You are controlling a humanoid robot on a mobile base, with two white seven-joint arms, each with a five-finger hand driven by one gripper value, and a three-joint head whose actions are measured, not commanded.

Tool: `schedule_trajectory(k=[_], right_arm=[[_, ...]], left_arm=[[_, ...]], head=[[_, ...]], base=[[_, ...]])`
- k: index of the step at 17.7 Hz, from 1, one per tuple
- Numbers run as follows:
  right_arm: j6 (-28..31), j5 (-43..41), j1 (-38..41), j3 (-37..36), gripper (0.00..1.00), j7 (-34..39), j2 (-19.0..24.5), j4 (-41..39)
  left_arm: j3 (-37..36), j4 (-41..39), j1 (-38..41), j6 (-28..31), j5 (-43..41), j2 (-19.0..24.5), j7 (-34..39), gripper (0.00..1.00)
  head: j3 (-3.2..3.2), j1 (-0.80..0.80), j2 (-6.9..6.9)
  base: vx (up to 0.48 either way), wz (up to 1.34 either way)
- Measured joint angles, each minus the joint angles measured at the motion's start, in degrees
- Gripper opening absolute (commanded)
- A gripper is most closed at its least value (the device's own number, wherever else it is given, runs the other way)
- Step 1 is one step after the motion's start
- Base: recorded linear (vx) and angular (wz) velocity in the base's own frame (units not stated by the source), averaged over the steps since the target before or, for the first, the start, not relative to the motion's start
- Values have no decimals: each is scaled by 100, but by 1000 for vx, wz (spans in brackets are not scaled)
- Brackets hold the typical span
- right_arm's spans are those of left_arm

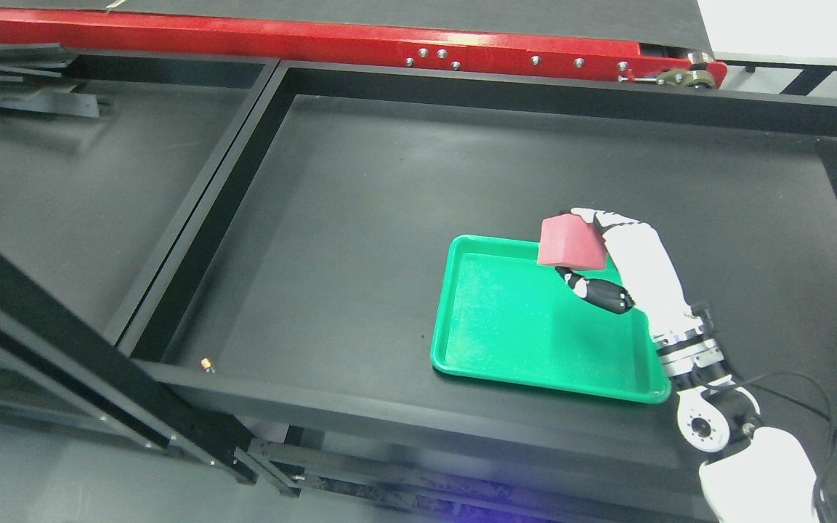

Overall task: Pick pink block from left shelf to tray
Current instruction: 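Lift the pink block up off the green tray with the right hand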

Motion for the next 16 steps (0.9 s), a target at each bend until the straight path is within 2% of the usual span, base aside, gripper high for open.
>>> schedule_trajectory(k=[8, 16], right_arm=[[-389, -393, 258, -461, 2, -172, 53, -282], [-408, -493, 458, -683, 2, -179, 112, -460]], left_arm=[[0, 0, -1, 0, 0, 0, 0, 100], [0, 0, 0, 0, 0, 0, 0, 100]], head=[[0, 0, 0], [0, 0, 1]], base=[[-138, 343], [-143, 798]])
